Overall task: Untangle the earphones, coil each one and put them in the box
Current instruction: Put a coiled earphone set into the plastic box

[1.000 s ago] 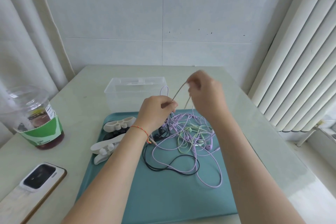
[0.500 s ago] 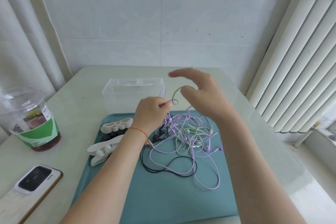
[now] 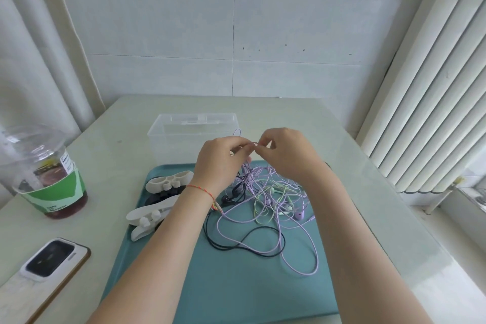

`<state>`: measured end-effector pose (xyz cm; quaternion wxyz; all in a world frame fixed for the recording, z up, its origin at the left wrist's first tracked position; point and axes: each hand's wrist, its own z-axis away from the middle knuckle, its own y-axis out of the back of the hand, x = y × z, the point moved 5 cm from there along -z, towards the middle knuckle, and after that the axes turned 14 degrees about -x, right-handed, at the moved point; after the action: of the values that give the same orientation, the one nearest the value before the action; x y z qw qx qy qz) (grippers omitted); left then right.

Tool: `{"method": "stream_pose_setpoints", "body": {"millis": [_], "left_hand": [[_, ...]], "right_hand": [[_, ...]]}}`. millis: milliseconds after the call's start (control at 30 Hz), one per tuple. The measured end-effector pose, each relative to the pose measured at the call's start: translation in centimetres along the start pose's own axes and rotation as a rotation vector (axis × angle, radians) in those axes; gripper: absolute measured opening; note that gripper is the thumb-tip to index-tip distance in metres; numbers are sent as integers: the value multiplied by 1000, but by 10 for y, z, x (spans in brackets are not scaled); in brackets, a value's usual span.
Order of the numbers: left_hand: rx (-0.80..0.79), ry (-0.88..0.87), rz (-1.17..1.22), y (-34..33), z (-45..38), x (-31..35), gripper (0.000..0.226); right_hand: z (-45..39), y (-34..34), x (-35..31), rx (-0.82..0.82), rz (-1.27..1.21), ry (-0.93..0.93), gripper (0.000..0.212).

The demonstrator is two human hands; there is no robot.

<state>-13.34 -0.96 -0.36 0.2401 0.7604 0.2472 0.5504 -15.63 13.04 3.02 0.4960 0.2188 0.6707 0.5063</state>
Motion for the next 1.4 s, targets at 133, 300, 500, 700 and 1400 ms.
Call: {"method": "stream_pose_setpoints", "body": {"millis": [133, 300, 500, 700, 1400], "left_hand": [[-4, -9, -2, -3, 0, 2, 20], [-67, 48, -126, -10, -1, -6, 16], [194, 117, 390, 11, 2, -2, 28], [-84, 82, 549, 16, 3, 18, 27], [-107, -47, 1496, 30, 9, 26, 27]], "right_hand": [[-1, 11, -1, 156, -76, 83, 17], [22, 44, 5, 631, -717, 131, 16], [7, 26, 10, 112, -321, 42, 19], [12, 14, -11, -120, -238, 171, 17], [5, -20, -42, -154, -71, 174, 40]]}}
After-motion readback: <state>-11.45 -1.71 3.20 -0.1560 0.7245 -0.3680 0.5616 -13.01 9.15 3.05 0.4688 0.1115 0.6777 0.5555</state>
